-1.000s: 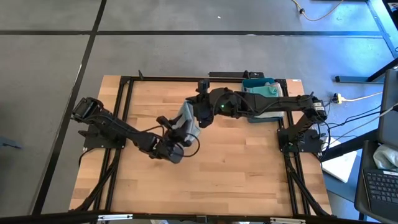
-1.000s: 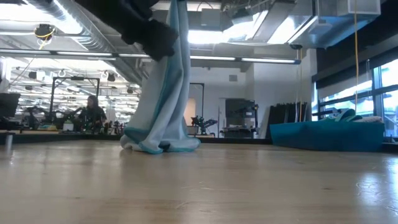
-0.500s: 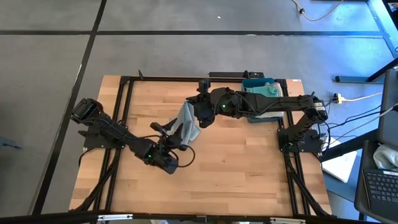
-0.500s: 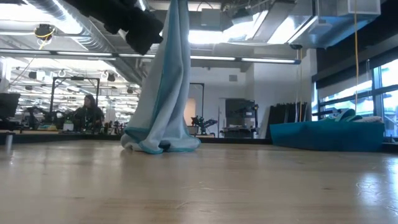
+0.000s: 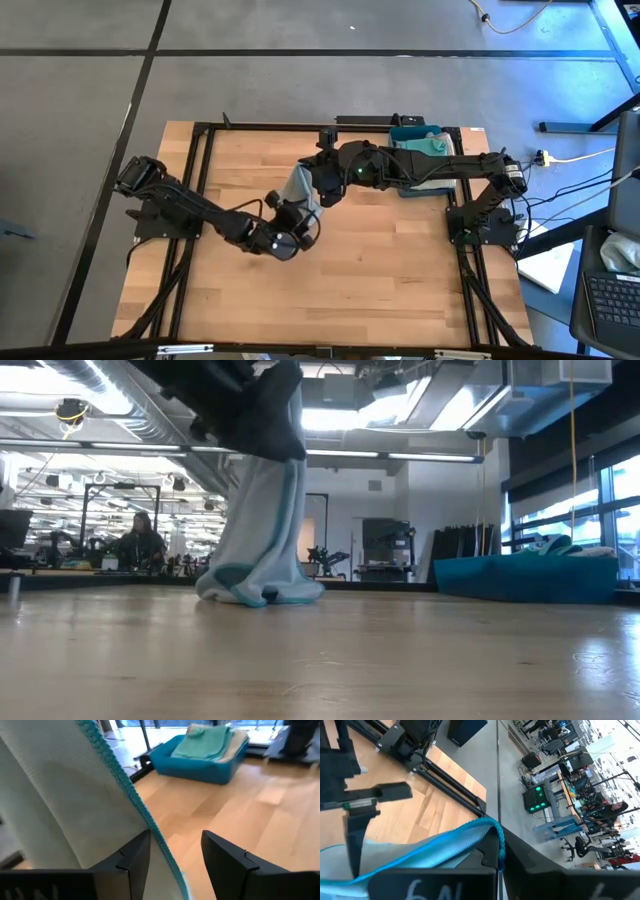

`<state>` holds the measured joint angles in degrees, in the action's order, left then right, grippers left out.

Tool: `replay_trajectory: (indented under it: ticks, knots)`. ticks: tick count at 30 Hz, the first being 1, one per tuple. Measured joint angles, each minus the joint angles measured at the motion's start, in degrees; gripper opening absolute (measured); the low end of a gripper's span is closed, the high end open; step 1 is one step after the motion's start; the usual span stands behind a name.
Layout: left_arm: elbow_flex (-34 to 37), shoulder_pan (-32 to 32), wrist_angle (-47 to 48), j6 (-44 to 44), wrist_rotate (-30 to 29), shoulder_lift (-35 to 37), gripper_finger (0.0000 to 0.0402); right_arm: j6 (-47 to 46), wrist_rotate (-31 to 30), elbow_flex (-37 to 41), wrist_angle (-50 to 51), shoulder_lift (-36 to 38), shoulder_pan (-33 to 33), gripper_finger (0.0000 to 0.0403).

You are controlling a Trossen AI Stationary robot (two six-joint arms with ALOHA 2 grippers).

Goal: Fold microfiber towels
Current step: Fold the light blue microfiber cloth

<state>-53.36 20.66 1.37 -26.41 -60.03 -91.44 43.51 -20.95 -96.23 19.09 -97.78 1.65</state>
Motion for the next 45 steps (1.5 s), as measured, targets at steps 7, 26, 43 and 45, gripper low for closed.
replay_trajectory:
  ticks: [7, 26, 43, 45]
  knots:
    - [0.00, 2.52, 0.54, -0.39, -12.22, -0.31, 0.0158, 0.19, 0.02, 0.00, 0.00, 0.01, 0.01, 0.0012]
    - [0.02, 9.56, 13.20, 0.84, -19.99, -0.54, 0.0136, -0.48, -0.44, 0.00, 0.39, 0.04, 0.00, 0.0012]
    - [-4.20, 13.37, -12.74, 11.14, 29.32, -1.26, 0.0136, -1.06, 2.58, 0.00, -0.50, 0.04, -1.55, 0.0012]
    - [-4.17, 11.85, -15.71, 11.15, 29.40, -1.27, 0.0136, -0.96, 2.58, 0.00, -0.38, 0.05, -1.55, 0.0012]
